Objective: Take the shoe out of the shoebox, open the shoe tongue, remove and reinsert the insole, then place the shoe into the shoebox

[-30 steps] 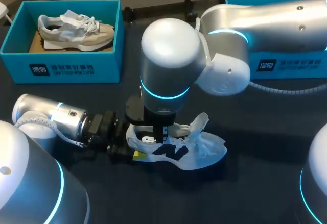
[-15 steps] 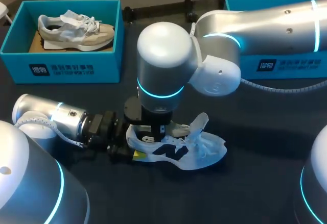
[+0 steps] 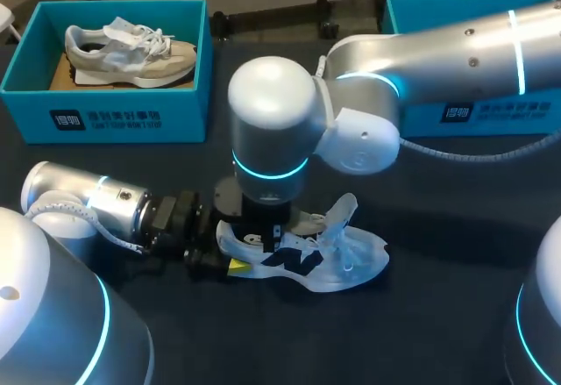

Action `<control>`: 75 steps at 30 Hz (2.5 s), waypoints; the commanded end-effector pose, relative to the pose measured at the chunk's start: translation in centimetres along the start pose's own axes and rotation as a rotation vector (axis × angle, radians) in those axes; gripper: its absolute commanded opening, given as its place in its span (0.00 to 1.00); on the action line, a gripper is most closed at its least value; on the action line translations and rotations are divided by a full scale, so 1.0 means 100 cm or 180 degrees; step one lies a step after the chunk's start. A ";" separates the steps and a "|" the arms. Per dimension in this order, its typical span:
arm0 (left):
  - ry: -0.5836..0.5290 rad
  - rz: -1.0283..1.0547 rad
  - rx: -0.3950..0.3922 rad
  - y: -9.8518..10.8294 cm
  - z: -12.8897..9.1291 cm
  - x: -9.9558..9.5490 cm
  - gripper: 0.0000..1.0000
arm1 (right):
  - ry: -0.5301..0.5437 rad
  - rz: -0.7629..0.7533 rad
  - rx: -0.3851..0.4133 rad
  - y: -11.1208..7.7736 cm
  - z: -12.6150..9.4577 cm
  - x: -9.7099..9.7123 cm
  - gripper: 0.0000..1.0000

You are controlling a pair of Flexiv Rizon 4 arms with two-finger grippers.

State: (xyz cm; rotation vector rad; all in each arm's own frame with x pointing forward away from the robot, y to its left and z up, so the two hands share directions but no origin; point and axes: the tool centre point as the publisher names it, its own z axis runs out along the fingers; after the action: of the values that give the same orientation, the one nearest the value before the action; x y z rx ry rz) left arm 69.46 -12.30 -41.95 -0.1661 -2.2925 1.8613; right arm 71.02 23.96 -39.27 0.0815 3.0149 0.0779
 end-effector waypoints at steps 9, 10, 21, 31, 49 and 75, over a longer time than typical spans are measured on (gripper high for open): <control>-0.0006 0.0001 -0.0002 0.001 0.000 0.001 0.00 | -0.0101 0.0216 0.0013 -0.037 -0.006 0.000 0.00; -0.0006 0.0001 -0.0002 0.001 0.000 0.001 0.00 | -0.0098 0.0241 0.0014 -0.040 -0.005 -0.001 0.00; -0.0006 0.0001 -0.0002 0.001 0.000 0.001 0.00 | -0.0026 0.0322 0.0032 -0.047 -0.001 -0.005 0.41; -0.0006 0.0001 -0.0002 0.001 0.000 0.001 0.00 | 0.0203 0.0394 0.0120 -0.045 0.012 -0.002 0.42; -0.0006 0.0001 -0.0002 0.001 0.000 0.001 0.00 | 0.0682 0.0407 0.0068 -0.043 0.037 0.034 0.27; -0.0006 0.0001 -0.0002 0.001 0.000 0.001 0.00 | 0.0228 0.0173 -0.0978 -0.057 -0.009 0.041 0.00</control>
State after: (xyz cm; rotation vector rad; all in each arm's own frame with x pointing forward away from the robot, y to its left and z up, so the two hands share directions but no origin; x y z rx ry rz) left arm 69.17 -12.24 -41.93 -0.1701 -2.2899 1.8613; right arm 67.55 19.78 -39.83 0.1343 3.0643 0.4318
